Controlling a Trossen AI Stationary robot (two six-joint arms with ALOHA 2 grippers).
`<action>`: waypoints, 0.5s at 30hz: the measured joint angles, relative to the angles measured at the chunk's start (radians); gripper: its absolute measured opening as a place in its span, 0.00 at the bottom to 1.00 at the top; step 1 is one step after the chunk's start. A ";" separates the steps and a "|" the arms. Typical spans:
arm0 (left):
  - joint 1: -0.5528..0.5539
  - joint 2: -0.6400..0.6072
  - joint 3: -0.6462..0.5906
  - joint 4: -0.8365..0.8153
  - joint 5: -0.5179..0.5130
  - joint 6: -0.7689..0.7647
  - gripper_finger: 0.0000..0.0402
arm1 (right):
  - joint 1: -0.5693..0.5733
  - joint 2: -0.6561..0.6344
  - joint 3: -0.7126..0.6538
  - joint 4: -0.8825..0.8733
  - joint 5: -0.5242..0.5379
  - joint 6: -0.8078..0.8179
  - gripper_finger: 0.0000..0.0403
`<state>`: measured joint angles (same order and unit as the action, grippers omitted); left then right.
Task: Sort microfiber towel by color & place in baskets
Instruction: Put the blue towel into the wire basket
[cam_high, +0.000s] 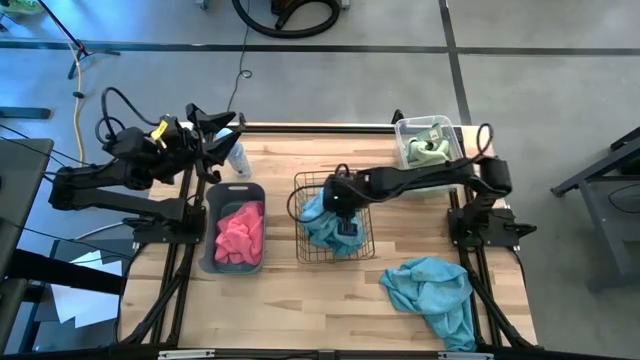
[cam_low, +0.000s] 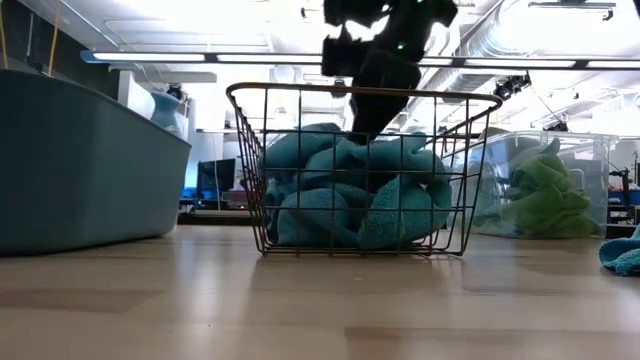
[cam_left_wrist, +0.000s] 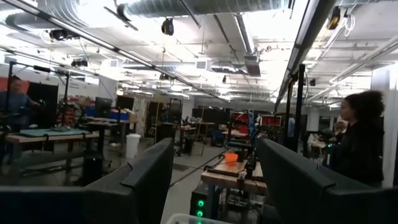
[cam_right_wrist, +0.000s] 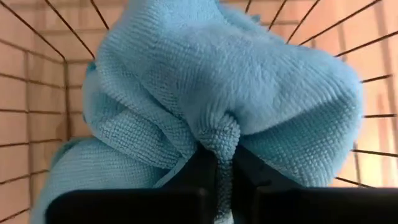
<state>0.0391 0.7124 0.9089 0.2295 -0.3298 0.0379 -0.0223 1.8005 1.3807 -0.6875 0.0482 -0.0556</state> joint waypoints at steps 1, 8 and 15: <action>0.000 -0.007 0.000 -0.012 0.000 0.000 0.56 | 0.000 0.019 0.016 -0.017 -0.001 -0.006 0.05; 0.000 -0.026 0.000 -0.044 0.000 -0.040 0.56 | 0.000 0.138 0.043 -0.042 -0.033 0.034 0.33; 0.000 -0.026 0.000 -0.073 0.001 -0.053 0.56 | 0.001 0.100 0.085 -0.128 -0.049 0.031 0.66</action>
<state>0.0391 0.6868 0.9089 0.1569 -0.3286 -0.0147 -0.0214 1.9008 1.4654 -0.8156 -0.0005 -0.0248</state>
